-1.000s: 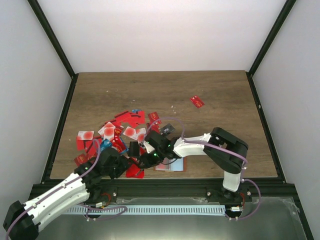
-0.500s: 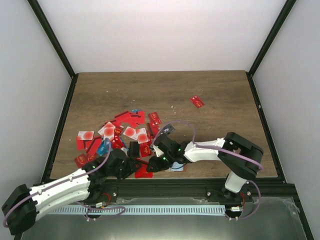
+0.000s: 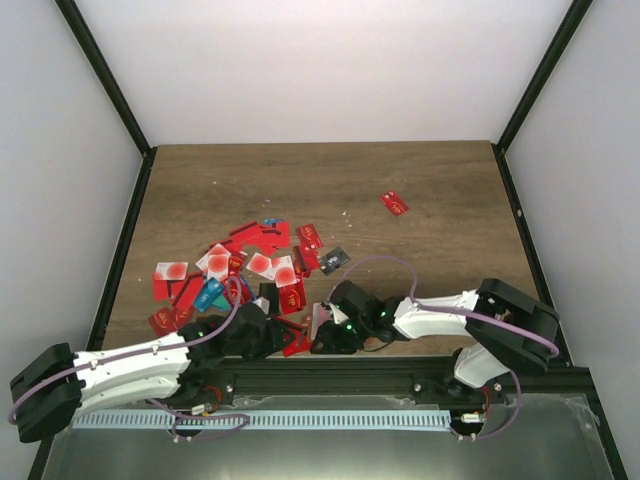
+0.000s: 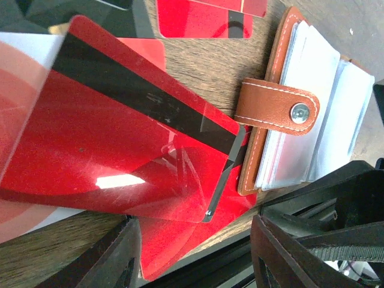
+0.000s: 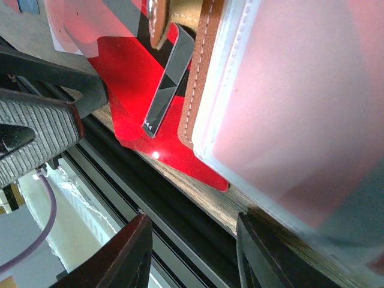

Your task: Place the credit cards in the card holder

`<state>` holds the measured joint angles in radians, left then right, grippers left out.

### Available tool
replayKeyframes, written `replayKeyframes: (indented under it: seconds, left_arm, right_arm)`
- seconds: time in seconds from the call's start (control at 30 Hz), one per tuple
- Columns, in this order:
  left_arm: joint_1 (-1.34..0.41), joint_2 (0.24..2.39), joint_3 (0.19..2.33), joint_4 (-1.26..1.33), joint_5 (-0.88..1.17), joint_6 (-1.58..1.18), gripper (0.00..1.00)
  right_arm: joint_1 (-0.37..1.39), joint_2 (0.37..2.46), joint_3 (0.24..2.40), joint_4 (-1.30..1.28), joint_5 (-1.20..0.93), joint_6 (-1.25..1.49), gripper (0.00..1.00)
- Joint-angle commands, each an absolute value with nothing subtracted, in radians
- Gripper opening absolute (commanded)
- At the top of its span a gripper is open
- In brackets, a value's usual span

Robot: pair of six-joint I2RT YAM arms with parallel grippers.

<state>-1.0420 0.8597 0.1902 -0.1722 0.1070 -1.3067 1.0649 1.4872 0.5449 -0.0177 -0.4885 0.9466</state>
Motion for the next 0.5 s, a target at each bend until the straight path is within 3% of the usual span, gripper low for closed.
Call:
replayKeyframes:
  seconds: [0.0,0.47]
  left_arm:
    - [-1.051,0.92,0.218,-0.185,0.101,-1.227,0.52]
    - [-0.969,0.984,0.449,-0.454,-0.04,-1.046,0.58]
  right_arm:
    - [1.059,1.5,0.517,-0.027,-0.418,0.97,0.41]
    - [0.774,1.613,0.586,-0.026,-0.392,0.785,0.41]
